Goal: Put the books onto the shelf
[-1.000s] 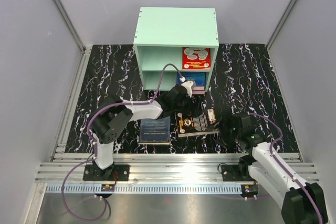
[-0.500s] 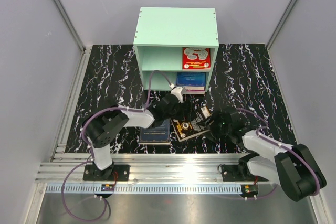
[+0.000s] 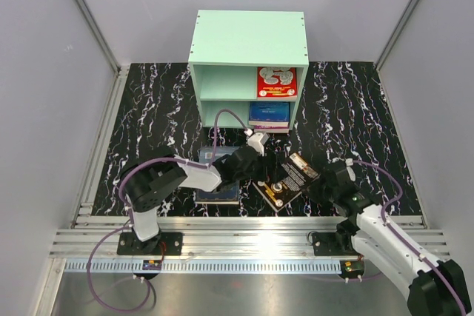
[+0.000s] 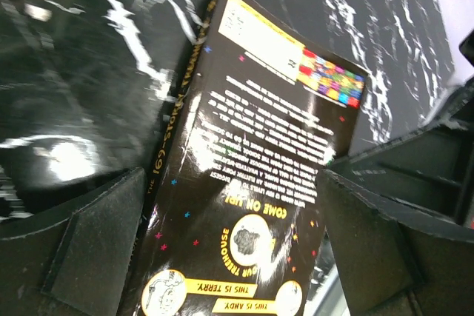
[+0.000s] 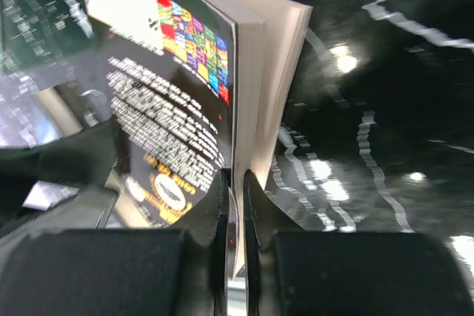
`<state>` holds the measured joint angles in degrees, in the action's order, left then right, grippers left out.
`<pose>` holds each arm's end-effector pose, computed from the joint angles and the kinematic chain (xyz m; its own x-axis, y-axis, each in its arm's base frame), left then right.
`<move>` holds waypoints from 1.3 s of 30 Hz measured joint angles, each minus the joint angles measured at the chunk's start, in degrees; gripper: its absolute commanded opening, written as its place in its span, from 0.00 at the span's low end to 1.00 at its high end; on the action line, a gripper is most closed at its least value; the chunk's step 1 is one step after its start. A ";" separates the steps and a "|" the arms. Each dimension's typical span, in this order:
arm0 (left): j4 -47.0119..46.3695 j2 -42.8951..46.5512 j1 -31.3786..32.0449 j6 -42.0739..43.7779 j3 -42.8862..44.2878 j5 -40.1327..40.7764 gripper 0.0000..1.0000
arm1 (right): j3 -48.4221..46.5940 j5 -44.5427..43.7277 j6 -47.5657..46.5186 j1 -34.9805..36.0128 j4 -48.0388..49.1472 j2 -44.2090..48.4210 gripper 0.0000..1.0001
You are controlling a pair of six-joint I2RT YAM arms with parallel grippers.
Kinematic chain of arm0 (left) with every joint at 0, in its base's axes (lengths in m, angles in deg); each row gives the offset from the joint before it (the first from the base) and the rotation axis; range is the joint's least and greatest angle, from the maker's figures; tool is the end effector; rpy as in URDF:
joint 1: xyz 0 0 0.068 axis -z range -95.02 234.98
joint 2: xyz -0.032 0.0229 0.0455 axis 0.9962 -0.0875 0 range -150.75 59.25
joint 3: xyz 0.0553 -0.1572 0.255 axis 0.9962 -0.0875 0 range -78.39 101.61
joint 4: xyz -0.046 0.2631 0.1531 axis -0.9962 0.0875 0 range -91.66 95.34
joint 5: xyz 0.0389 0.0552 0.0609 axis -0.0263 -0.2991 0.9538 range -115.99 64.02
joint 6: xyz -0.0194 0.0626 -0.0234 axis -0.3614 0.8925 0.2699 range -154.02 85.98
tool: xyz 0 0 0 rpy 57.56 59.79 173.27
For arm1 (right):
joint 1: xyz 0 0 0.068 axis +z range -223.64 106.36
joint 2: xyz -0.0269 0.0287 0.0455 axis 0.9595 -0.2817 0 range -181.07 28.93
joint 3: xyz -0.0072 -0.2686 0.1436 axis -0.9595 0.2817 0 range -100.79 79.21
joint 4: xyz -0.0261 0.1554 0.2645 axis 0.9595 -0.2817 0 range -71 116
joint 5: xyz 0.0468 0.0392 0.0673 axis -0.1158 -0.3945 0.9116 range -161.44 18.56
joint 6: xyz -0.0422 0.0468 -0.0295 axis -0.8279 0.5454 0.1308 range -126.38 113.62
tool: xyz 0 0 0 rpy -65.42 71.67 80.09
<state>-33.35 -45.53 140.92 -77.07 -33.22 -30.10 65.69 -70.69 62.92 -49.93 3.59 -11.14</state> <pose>0.2270 -0.3431 0.1161 -0.7800 -0.0619 -0.6227 0.4507 0.6347 -0.6277 0.1538 0.0685 0.1283 -0.6276 0.7460 -0.2227 0.5013 0.6061 0.6176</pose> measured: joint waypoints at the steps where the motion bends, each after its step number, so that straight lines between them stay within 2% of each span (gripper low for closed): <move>1: -0.20 -0.13 0.50 -0.20 0.11 0.02 0.98 | -0.04 -0.81 -0.33 0.00 -1.14 0.28 0.05; 3: -0.24 -0.31 1.18 -0.37 0.33 0.15 0.98 | -0.07 -1.75 -0.66 -0.02 -1.88 -0.31 0.00; 11: -0.76 -0.33 1.27 -0.63 0.09 0.55 0.99 | -0.33 -1.75 -2.38 -0.02 -0.76 -1.07 0.00; 16: -1.49 -0.31 1.86 -1.01 -0.35 -0.13 0.99 | -4.24 -1.88 -4.66 -0.02 -7.17 4.00 0.00; 22: -2.49 -0.31 3.26 -3.58 -0.74 -5.62 0.99 | -11.50 -1.33 -5.88 0.17 -13.07 12.11 0.00; 26: -5.14 -0.33 4.02 -5.60 -2.51 -10.21 0.99 | -12.96 -1.16 -6.47 0.20 -17.31 13.66 0.00; 29: -12.63 -1.49 3.13 -8.94 -5.84 -14.82 0.99 | -14.10 -0.59 -6.54 0.20 -18.82 13.88 0.00; 36: -43.19 -12.72 -1.75 -25.27 -11.39 -25.88 0.99 | -18.60 0.02 -6.54 0.31 -20.74 15.26 0.00; 39: -48.35 -15.02 -2.10 -29.29 -11.47 -27.21 0.99 | -19.78 0.02 -6.54 0.31 -20.79 15.87 0.00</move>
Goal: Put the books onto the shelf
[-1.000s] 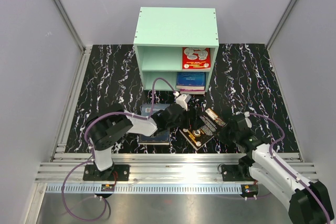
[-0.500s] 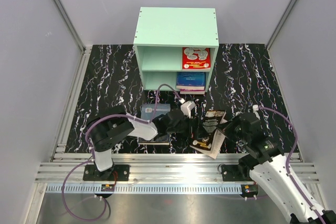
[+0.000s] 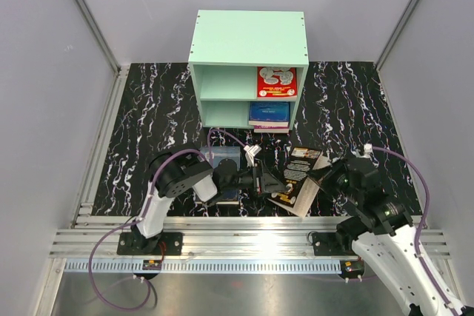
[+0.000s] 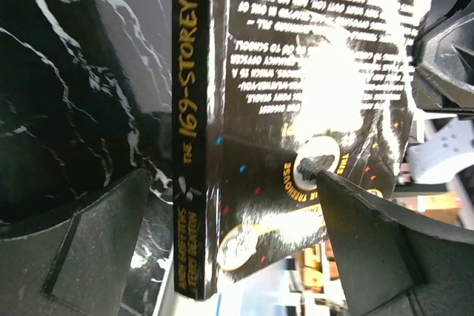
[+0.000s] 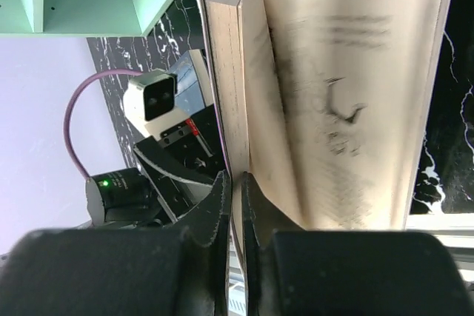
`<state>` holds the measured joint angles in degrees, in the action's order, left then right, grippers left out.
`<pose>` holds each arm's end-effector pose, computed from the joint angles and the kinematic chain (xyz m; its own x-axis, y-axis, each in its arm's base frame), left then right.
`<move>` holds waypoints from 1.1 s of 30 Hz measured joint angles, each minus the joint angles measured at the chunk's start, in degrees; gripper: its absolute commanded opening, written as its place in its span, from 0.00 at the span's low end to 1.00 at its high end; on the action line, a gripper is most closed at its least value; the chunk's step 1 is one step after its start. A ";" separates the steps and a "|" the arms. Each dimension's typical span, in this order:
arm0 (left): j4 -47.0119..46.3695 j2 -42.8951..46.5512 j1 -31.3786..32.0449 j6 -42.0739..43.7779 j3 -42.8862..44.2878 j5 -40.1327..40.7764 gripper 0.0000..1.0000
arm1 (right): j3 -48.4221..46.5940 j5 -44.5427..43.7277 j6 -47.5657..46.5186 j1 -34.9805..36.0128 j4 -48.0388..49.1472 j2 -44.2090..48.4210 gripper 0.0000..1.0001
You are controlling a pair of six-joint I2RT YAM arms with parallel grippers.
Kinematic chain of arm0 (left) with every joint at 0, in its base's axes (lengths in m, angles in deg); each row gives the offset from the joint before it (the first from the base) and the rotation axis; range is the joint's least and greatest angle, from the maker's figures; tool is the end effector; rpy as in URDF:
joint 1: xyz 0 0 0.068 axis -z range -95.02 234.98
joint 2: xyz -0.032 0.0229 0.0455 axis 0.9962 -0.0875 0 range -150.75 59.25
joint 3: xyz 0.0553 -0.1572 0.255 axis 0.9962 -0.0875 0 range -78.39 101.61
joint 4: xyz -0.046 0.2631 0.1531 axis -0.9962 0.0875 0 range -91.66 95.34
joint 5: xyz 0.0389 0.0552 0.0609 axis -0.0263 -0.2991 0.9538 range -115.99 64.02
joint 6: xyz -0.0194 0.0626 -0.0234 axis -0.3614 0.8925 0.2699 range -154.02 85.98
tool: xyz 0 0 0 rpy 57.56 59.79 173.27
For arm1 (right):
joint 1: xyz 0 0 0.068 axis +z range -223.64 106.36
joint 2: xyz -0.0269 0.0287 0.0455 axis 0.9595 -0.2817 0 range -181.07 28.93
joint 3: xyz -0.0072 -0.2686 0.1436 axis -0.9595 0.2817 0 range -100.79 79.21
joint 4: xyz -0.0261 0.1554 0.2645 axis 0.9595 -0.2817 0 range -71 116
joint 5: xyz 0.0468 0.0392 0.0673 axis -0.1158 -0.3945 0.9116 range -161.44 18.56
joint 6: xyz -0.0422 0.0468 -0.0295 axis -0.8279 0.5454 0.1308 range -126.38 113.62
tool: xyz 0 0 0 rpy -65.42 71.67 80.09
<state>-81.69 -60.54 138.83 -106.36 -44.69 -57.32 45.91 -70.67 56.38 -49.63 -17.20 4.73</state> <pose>0.1939 -0.3153 0.0689 -0.9668 -0.0563 -0.2493 0.2424 0.1075 -0.9642 0.1259 0.0571 0.2677 -0.6053 0.7037 -0.3722 0.2646 0.6188 0.7396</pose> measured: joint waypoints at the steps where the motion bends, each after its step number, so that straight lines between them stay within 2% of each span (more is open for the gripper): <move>1: -0.57 -0.24 0.02 -0.74 -0.09 -0.28 0.99 | -0.13 0.00 -0.02 0.00 -0.07 0.20 0.00; 5: -0.70 -0.31 0.04 -2.29 -0.20 -1.27 0.97 | 0.35 0.07 0.02 0.00 -0.63 1.14 0.00; 8: 0.02 -0.31 0.11 -2.78 -0.22 -1.95 0.80 | 3.93 0.28 0.26 0.00 0.83 2.95 0.00; 9: 0.70 -0.31 0.15 -2.91 -0.24 -2.25 0.68 | 5.66 0.35 0.42 0.00 1.51 3.37 0.00; 11: 3.06 -0.35 0.22 -2.78 -0.59 -2.71 0.55 | 8.66 0.00 0.76 -0.04 2.82 3.93 0.00; 12: 4.15 -0.46 0.22 -3.08 -0.85 -2.89 0.39 | 10.03 -0.28 0.92 -0.04 3.48 4.07 0.00; 16: 7.54 -0.46 0.20 -3.80 -1.44 -2.84 0.00 | 13.57 -0.68 0.98 -0.04 4.76 4.09 0.00; 20: 7.89 -0.07 0.15 -4.02 -2.08 -2.82 0.00 | 13.94 -0.76 0.68 -0.04 4.20 4.48 0.02; 21: 7.91 0.52 0.15 -3.93 -2.38 -2.78 0.00 | 13.75 -0.79 0.46 -0.04 3.45 4.81 0.13; 22: 7.98 1.40 0.20 -3.63 -2.82 -2.78 0.00 | 13.07 -0.87 0.28 -0.04 2.25 5.07 0.46; 23: 7.98 2.75 0.24 -3.08 -3.34 -2.64 0.00 | 12.02 -1.22 0.22 -0.04 0.96 5.25 0.64; 24: 8.04 4.39 0.35 -2.19 -3.72 -2.58 0.00 | 10.47 -1.51 -0.31 -0.02 -0.44 5.42 0.97; 26: 10.10 8.63 0.68 0.55 -3.91 -1.97 0.00 | 6.16 -2.25 -1.33 0.00 -2.23 5.49 1.00; 28: 16.28 14.71 0.94 4.17 -3.63 -0.26 0.00 | 1.60 -3.30 -2.34 0.00 -3.58 5.51 1.00; 33: 43.56 32.33 1.42 17.00 4.57 10.05 0.00 | -8.68 -6.29 -5.11 0.00 -7.43 6.27 1.00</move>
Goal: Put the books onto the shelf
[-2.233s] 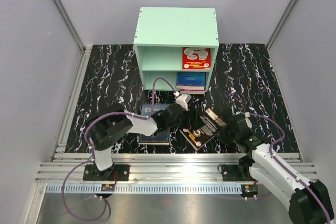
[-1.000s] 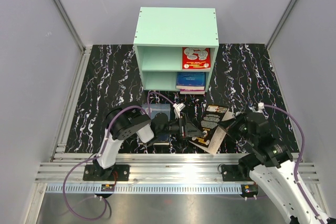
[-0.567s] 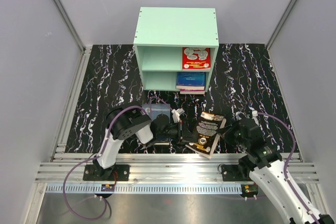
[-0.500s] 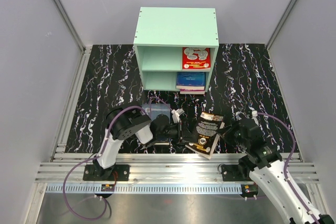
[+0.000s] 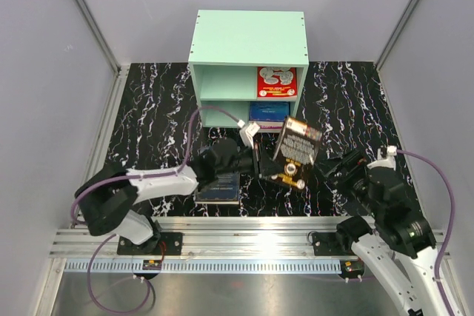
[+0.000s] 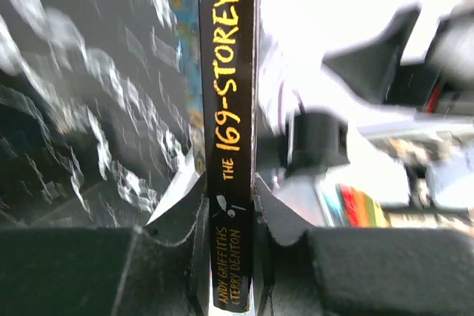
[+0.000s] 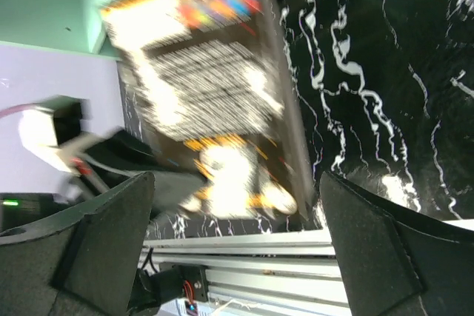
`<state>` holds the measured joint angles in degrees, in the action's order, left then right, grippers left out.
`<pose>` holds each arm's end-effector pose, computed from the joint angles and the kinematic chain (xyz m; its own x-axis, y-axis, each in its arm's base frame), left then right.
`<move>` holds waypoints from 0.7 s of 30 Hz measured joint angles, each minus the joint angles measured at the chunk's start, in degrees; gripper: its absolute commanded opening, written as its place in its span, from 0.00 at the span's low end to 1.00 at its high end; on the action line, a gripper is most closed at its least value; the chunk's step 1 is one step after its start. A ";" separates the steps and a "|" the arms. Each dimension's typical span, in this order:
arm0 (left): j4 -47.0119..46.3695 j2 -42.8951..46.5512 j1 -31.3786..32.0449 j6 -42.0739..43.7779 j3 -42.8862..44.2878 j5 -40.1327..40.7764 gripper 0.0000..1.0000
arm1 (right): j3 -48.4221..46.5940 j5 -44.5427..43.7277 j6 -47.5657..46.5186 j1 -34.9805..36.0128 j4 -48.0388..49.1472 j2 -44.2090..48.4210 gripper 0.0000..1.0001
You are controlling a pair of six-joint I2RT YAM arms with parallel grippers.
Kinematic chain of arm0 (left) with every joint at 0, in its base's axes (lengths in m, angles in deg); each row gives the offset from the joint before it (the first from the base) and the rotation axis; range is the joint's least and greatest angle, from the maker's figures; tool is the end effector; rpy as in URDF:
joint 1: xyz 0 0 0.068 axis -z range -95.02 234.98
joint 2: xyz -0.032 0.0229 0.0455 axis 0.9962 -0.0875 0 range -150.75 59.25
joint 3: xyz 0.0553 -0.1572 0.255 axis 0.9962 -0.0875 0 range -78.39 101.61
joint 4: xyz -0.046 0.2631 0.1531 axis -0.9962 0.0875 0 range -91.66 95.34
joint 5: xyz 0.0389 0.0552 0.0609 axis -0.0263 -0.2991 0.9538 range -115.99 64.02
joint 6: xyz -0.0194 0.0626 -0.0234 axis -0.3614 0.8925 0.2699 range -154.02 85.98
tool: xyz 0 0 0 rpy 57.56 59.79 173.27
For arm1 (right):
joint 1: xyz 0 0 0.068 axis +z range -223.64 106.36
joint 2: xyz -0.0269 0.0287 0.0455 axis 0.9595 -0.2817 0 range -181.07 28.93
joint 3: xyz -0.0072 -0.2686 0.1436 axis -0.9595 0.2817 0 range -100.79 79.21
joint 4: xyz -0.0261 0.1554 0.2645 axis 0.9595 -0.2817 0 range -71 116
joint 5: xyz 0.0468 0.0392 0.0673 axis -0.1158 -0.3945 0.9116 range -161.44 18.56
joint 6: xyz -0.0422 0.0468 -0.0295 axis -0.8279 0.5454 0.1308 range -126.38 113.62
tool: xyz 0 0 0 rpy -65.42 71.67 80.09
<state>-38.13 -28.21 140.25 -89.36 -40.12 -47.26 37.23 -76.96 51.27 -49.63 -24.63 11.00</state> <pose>0.1928 -0.3141 0.1988 -0.8672 -0.0944 -0.4890 0.4470 0.2855 -0.8478 0.0918 0.0351 0.3212 -0.4946 0.7003 -0.5148 0.1708 0.6591 0.7324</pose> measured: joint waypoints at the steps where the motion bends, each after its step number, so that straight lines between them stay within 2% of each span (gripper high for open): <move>1: 4.68 2.34 -0.31 2.36 2.71 2.51 0.00 | -1.38 -0.70 -0.59 0.00 -1.01 0.46 1.00; 4: 15.37 5.88 -2.62 8.59 10.93 7.30 0.00 | -3.15 -1.62 -1.60 0.00 -2.99 1.53 1.00; 7: 21.44 6.43 -6.23 12.68 16.55 9.16 0.00 | -3.58 -2.36 -2.45 0.00 -4.92 2.27 1.00; 13: 31.50 5.09 -12.61 17.40 22.34 10.73 0.00 | -3.56 -2.38 -2.93 0.00 -7.23 3.10 1.00; 17: 33.29 4.04 -14.23 18.01 23.12 10.91 0.00 | -3.37 -2.36 -3.23 0.00 -7.82 3.26 1.00; 21: 30.51 2.47 -15.39 16.39 22.97 9.51 0.00 | -2.08 -2.29 -3.30 0.00 -7.61 3.26 1.00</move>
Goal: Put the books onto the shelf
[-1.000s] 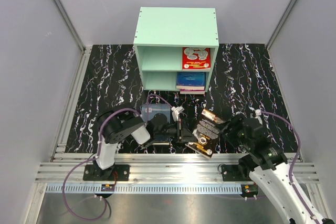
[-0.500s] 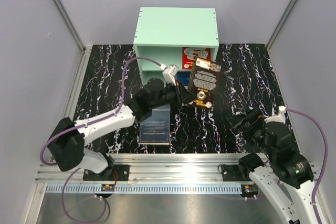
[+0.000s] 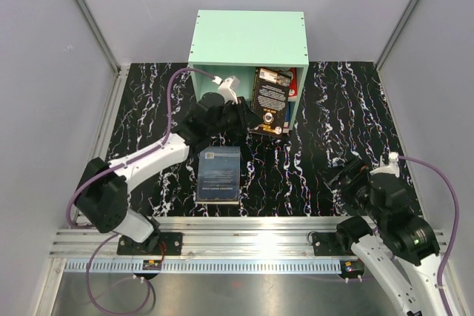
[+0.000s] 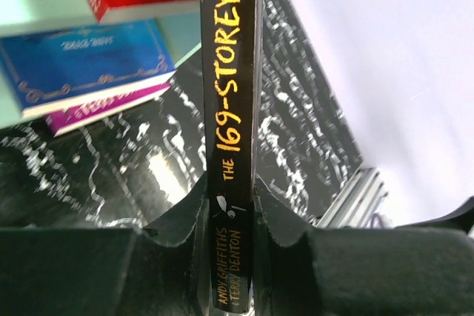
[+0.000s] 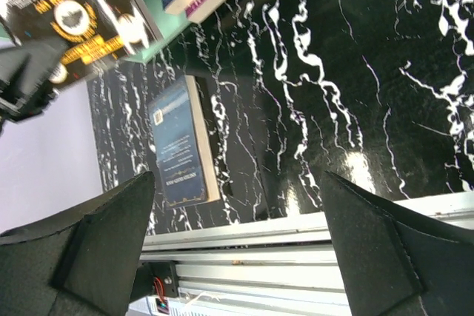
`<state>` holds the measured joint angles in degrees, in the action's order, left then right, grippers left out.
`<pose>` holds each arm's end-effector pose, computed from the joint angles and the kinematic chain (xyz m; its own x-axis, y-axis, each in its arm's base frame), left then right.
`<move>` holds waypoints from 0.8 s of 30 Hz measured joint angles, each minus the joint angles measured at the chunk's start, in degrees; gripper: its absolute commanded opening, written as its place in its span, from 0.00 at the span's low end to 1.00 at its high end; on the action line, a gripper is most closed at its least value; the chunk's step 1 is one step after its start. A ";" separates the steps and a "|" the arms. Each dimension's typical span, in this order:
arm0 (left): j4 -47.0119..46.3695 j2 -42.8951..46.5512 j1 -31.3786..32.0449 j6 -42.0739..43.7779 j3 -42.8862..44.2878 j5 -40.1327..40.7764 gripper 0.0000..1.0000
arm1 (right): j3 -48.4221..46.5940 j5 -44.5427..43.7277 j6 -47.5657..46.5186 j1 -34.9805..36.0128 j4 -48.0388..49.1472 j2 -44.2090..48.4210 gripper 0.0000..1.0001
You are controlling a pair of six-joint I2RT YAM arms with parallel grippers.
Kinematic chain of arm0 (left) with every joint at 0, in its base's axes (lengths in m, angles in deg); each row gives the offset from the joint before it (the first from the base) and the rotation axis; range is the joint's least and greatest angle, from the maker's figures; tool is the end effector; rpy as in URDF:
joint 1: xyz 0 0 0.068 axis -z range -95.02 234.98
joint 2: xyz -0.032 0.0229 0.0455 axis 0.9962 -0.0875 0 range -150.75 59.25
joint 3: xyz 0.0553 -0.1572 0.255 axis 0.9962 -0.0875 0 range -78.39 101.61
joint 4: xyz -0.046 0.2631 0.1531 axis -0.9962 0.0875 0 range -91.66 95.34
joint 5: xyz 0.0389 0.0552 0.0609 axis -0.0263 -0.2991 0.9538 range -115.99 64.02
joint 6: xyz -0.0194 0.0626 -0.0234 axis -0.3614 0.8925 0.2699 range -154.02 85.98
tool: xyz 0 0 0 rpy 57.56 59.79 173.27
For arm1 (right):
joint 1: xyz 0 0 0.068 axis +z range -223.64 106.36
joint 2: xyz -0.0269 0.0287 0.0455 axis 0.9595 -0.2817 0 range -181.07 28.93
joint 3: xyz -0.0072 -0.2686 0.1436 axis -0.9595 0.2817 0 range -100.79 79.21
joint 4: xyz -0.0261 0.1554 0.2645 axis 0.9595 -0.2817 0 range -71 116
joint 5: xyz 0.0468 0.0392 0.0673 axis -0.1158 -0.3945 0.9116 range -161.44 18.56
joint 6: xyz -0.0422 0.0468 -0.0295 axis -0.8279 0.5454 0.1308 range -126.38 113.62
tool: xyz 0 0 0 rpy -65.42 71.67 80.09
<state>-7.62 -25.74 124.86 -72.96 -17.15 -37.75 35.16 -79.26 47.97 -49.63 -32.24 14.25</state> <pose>0.3076 -0.2721 0.3061 -0.6706 -0.2415 -0.7014 0.4567 0.6107 -0.6469 0.0703 0.0230 0.3224 -0.4963 0.6603 -0.5637 0.1870 0.7153 0.6733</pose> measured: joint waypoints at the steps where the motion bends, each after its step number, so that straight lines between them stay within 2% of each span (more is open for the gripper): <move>1: -1.44 -0.63 -0.31 -0.72 -0.11 -0.52 0.00 | 0.52 0.22 0.02 0.00 0.04 0.00 1.00; 8: -9.88 -5.86 -2.80 -6.88 -0.22 -2.43 0.00 | 2.34 1.40 0.04 0.00 0.31 -0.02 1.00; 16: -10.47 -13.73 -4.02 -11.15 8.59 -3.93 0.02 | 3.52 2.08 0.04 0.00 3.54 -1.20 1.00; 19: -9.51 -14.69 -4.15 -12.44 10.34 -3.98 0.35 | 4.31 2.78 0.04 0.00 3.98 -1.31 1.00; 20: -9.38 -14.93 -4.28 -12.83 10.78 -4.00 0.44 | 4.57 2.82 0.07 0.00 4.00 -1.31 1.00; 21: -9.27 -15.04 -4.35 -13.29 11.10 -3.91 0.48 | 4.81 2.91 0.07 0.00 4.02 -1.29 1.00; 23: -8.74 -15.26 -4.59 -14.43 11.91 -3.74 0.69 | 5.44 2.97 0.09 0.00 4.20 -1.20 1.00; 24: -8.68 -15.34 -4.72 -15.06 12.28 -3.61 0.98 | 5.81 3.02 0.15 0.00 4.42 -1.11 1.00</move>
<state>-16.30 -41.09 120.14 -88.02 -4.87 -41.36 40.97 -76.24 48.12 -49.63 -27.82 13.14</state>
